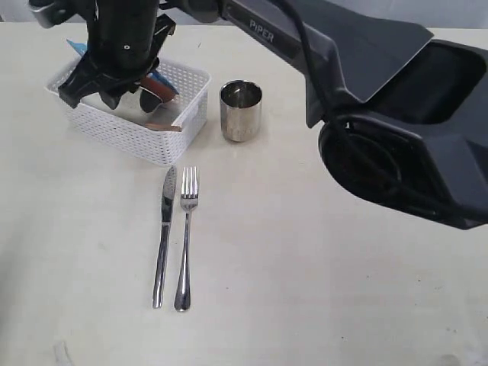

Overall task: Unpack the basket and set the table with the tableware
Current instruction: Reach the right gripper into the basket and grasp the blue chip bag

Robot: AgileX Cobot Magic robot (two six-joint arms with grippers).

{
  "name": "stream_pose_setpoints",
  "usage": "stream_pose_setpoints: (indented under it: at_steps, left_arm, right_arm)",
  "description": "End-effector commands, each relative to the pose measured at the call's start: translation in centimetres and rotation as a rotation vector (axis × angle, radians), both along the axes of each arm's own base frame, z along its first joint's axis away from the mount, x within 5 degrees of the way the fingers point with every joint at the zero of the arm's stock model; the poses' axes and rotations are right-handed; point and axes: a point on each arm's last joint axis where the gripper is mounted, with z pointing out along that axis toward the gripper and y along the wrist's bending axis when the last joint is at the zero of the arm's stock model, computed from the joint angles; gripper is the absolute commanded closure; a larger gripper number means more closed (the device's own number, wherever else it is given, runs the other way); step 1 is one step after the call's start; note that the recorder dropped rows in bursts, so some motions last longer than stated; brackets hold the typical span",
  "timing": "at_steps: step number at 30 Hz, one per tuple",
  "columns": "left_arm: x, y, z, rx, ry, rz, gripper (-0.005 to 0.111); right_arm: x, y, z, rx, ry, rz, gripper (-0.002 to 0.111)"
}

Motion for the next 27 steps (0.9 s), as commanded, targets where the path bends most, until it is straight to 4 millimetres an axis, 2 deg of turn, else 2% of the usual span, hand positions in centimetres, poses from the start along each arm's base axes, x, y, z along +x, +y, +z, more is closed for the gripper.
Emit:
stream_pose_setpoints:
  at_steps: [1,2,7,9,11,13,16,18,22,27]
  left_arm:
    - [0.0,0.0,0.0,-0.001,-0.011,-0.005,0.106]
    - [0.0,0.0,0.0,-0.001,-0.011,-0.005,0.106]
    - [0.0,0.0,0.0,-0.001,-0.011,-0.005,0.106]
    - [0.0,0.0,0.0,-0.001,-0.011,-0.005,0.106]
    - [0.0,0.0,0.0,-0.001,-0.011,-0.005,0.106]
    - [0.0,0.0,0.0,-0.001,-0.011,-0.005,0.106]
    - [0.0,0.0,0.0,-0.001,-0.011,-0.005,0.106]
    - [0.0,0.0,0.0,-0.001,-0.011,-0.005,0.106]
    - [0.0,0.0,0.0,-0.001,-0.011,-0.005,0.106]
    - [0.0,0.0,0.0,-0.001,-0.011,-0.005,0.106]
  right_arm:
    - [-0.3,0.7,-2.0,-0.041,0.022,0.04,0.069]
    - [-0.5,1.0,-2.9,-0.055,0.032,0.048,0.069]
    - [-0.8,1.4,-3.9,-0.071,0.042,0.061,0.069]
    - [-1.0,1.8,-4.4,-0.062,0.05,0.038,0.073]
    - [-0.9,2.9,-4.8,0.002,-0.003,0.046,0.095]
    - [-1.0,3.4,-4.7,0.041,-0.019,0.035,0.109]
    - [-1.0,4.2,-4.5,0.148,0.013,-0.089,0.109]
    - [-0.7,4.2,-4.3,0.221,0.073,-0.237,0.109]
    - [-0.6,4.7,-3.9,0.359,0.212,-0.4,0.109]
    - [-1.2,6.2,-2.6,0.575,0.364,-0.42,0.108]
